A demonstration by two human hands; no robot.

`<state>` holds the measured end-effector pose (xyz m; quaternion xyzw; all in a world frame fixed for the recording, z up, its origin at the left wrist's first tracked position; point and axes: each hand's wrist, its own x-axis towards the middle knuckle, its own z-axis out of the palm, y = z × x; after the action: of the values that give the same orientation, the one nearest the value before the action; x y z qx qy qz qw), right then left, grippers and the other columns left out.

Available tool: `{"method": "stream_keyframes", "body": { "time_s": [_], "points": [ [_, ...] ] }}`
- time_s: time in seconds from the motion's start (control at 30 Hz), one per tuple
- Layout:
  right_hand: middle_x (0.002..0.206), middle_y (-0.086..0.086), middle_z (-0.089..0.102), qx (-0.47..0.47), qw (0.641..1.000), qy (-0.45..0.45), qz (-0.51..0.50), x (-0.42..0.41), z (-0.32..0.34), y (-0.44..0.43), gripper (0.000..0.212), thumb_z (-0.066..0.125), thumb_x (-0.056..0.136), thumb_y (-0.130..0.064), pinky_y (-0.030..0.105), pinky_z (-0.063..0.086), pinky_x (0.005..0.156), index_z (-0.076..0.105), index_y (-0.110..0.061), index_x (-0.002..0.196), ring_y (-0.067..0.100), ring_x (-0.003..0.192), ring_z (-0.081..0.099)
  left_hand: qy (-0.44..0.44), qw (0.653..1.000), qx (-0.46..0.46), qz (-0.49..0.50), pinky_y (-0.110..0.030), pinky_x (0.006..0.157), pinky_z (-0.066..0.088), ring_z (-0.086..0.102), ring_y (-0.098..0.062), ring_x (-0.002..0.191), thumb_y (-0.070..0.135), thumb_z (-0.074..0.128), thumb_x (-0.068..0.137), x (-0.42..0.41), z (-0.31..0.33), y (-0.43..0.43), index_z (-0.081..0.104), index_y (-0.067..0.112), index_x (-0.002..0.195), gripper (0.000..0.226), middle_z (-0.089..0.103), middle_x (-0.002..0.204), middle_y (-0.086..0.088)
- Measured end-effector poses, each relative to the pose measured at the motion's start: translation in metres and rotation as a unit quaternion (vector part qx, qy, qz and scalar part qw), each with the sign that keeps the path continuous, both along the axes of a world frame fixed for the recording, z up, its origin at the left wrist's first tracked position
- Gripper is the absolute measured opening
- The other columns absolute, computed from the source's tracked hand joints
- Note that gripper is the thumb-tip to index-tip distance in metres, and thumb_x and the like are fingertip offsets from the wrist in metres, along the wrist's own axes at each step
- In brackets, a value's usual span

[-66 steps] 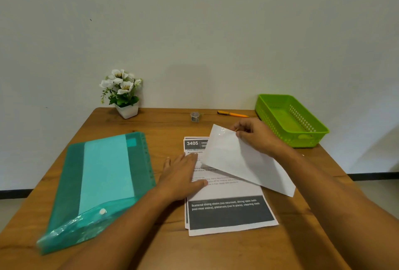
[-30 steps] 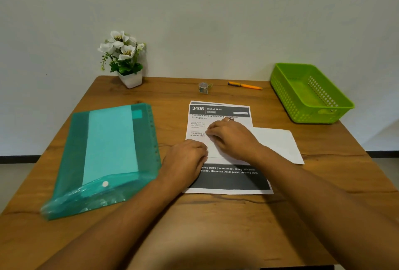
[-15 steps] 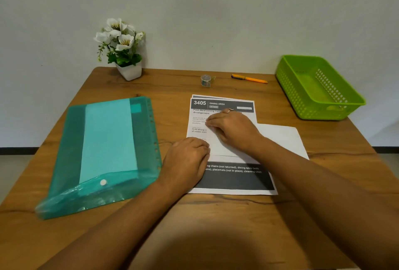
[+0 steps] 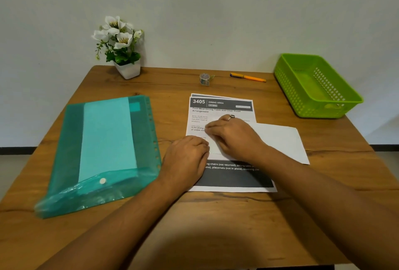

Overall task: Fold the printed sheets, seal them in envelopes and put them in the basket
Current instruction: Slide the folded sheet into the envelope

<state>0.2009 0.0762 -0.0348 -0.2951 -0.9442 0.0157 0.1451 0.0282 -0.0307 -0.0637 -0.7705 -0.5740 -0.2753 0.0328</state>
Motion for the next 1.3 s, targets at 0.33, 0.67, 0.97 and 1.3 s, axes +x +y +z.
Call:
{"method": "stream_keyframes", "body": {
  "time_s": [0.33, 0.67, 0.97, 1.3],
  "points": [
    [0.147, 0.005, 0.057, -0.07, 0.985, 0.014, -0.158, 0.003, -0.002, -0.004, 0.044, 0.055, 0.102, -0.04, 0.045, 0.042, 0.109, 0.061, -0.018, 0.14, 0.027, 0.135, 0.051, 0.002, 1.0, -0.026, 0.012, -0.04, 0.077, 0.056, 0.068, -0.02, 0.095, 0.022, 0.063, 0.094, 0.002, 0.004, -0.004, 0.077, 0.016, 0.099, 0.017, 0.075, 0.105, 0.002],
    [0.148, 0.01, 0.055, -0.093, 0.985, 0.017, -0.144, -0.002, -0.014, -0.021, 0.038, 0.047, 0.106, -0.03, 0.042, 0.035, 0.116, 0.06, -0.015, 0.138, 0.027, 0.139, 0.046, 0.04, 0.992, -0.088, 0.077, -0.046, 0.121, 0.032, 0.039, -0.025, 0.147, 0.017, 0.044, 0.105, 0.008, 0.004, 0.033, 0.044, 0.01, 0.152, 0.048, 0.045, 0.157, -0.008],
    [0.174, 0.005, -0.003, -0.147, 0.966, -0.088, -0.195, 0.036, -0.023, -0.006, 0.078, 0.016, 0.106, -0.061, 0.042, -0.002, 0.13, 0.001, -0.013, 0.166, 0.02, 0.16, -0.006, 0.103, 0.978, -0.152, 0.098, -0.046, 0.127, 0.015, 0.016, -0.022, 0.157, 0.026, 0.027, 0.109, 0.006, -0.003, 0.045, 0.026, 0.011, 0.161, 0.054, 0.022, 0.169, -0.004],
    [0.174, 0.005, -0.006, -0.154, 0.93, -0.116, -0.312, 0.102, -0.026, 0.031, 0.086, 0.009, 0.101, -0.07, 0.045, -0.002, 0.129, -0.003, -0.014, 0.166, 0.021, 0.16, -0.007, 0.091, 0.979, -0.156, 0.096, -0.046, 0.127, 0.017, 0.021, -0.023, 0.156, 0.026, 0.03, 0.109, 0.005, -0.002, 0.047, 0.03, 0.012, 0.16, 0.053, 0.026, 0.168, -0.005]
  ]
}}
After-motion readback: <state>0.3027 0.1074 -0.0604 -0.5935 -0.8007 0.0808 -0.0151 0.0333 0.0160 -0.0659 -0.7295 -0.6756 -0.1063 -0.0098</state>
